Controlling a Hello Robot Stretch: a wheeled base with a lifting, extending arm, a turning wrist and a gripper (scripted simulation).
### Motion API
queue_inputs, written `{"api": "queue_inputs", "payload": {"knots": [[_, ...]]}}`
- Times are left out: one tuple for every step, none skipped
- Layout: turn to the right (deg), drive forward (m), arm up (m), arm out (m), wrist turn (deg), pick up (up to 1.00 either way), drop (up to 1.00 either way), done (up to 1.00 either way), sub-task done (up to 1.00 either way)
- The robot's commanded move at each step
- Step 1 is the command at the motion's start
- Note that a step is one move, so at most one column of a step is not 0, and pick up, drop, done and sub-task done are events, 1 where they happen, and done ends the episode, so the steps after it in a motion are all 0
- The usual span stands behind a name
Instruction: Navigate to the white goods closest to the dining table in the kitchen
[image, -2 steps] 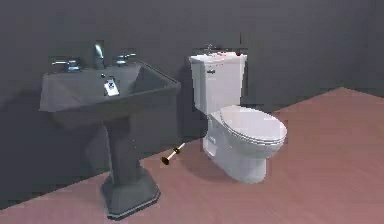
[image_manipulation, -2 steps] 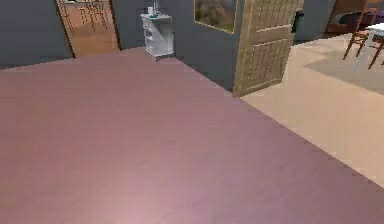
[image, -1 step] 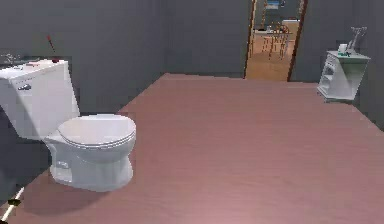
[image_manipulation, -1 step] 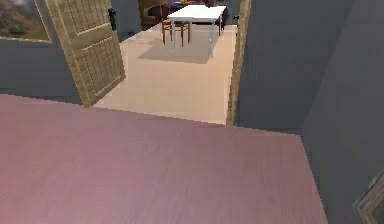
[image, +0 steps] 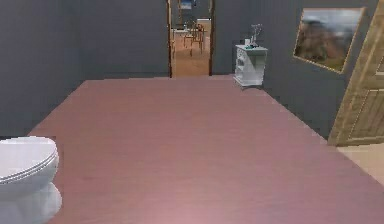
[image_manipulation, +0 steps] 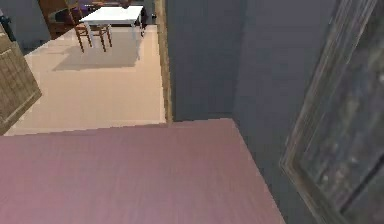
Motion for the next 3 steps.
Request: {"api": "queue_inputs", "payload": {"knots": [[0.0, 1.00, 0.00, 0.00, 0.0, 0.00, 0.00, 0.00, 0.00], [0.0, 1.00, 0.00, 0.00, 0.0, 0.00, 0.00, 0.00, 0.00], [3.0, 0.00, 0.00, 0.00, 0.0, 0.00, 0.00, 0.00, 0.00]]}}
